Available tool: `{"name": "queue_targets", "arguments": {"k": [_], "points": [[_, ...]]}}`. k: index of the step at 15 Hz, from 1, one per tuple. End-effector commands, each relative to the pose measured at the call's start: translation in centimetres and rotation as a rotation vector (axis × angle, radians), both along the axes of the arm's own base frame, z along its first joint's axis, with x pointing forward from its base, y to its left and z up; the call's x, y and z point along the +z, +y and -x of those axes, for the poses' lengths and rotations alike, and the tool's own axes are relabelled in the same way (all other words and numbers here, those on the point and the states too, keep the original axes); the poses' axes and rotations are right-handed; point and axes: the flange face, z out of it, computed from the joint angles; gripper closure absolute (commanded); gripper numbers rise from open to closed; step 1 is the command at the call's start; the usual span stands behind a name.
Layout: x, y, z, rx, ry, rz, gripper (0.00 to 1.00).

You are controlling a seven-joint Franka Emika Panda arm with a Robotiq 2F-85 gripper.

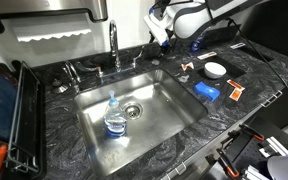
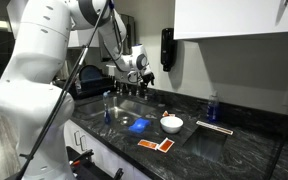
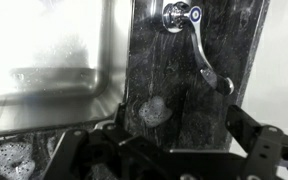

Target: Turn the handle on the right side of the faucet clockwise

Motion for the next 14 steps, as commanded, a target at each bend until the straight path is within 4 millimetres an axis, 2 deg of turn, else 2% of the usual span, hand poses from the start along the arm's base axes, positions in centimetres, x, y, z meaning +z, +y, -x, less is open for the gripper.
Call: {"name": "queue_targets", "arguments": {"k": [1,7,14], "points": [[-0.5,1.0,-2.9,0.076,0.046,-0.008,0.0],[-0.5,0.5,-6.3,0.133,0.083,0.023,0.0],[-1.6,-0.1,-8.7,0.133,0.102,0.047,0.0]]}}
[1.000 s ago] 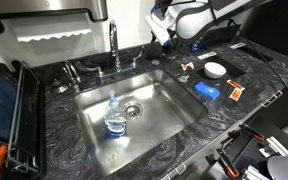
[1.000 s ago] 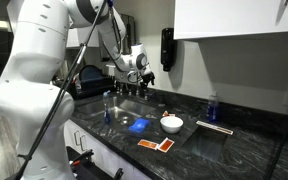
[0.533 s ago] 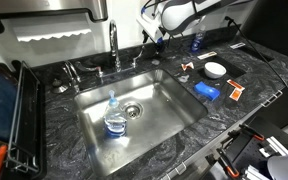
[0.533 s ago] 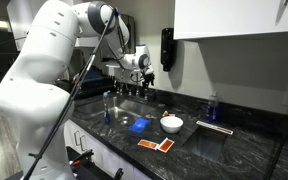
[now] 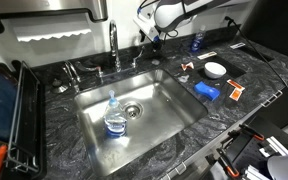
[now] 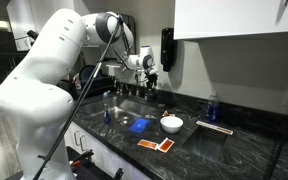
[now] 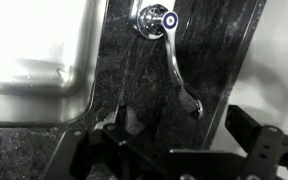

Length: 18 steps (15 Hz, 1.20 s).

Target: Turn the handle on the right side of the faucet clockwise

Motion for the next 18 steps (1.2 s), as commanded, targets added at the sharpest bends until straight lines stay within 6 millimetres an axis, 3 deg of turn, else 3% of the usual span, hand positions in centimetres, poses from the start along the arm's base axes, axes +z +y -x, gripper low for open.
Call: {"name": "queue_targets", "arguments": {"k": [1,8,9,10,18], "points": [[-0.7,-0.3,-1.6,0.009,0.027,0.014,0.0],[-2.5,-0.3,-2.5,0.005,0.058,0.029,0.0],[-2.6,-0.3,-2.5,0.006,0.06,0.03,0.09],[-2.7,-0.3,-2.6,0.009,0.06,0.03,0.27],[-2.0,-0.5,-2.7,0.002,0.046,0.027,0.84]]}}
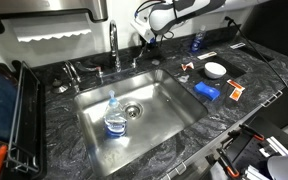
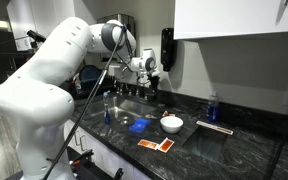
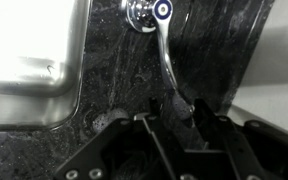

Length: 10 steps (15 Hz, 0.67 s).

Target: Turn the handle on the right side of the faucet clockwise

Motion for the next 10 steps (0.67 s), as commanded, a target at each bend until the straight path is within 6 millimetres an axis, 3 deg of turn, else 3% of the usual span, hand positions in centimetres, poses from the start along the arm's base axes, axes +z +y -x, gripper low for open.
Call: {"name": "queue_targets", "arguments": {"k": [1,3,10], "points": [[0.2,-0.2,-0.1,0.006,0.019,0.009,0.9],[0.3,-0.4,0.2,-0.011,0.027,0.027,1.0],[0.5,-0.1,3.1,-0.085,0.205,0.097,0.97]]}}
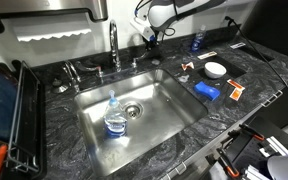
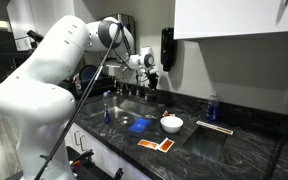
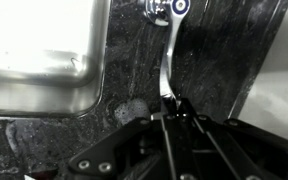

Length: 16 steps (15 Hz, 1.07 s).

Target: Turn the handle on the right side of the faucet clockwise

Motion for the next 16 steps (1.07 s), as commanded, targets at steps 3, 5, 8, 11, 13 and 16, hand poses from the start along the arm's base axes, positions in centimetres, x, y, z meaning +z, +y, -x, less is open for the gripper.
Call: {"name": "queue_targets", "arguments": {"k": [3,5,8,11,13,16], "points": [[-0.3,-0.2,3.3,-0.033,0.161,0.013,0.97],[-0.2,0.0,3.9,-0.031,0.172,0.005,0.97],[0.0,0.2,4.5,-0.029,0.185,0.0,0.97],[0.3,0.5,5.4,-0.038,0.189,-0.019,0.97],[0.7,0.7,6.1,-0.062,0.191,-0.039,0.97],[0.8,1.0,7.0,-0.12,0.196,-0.07,0.97]]}}
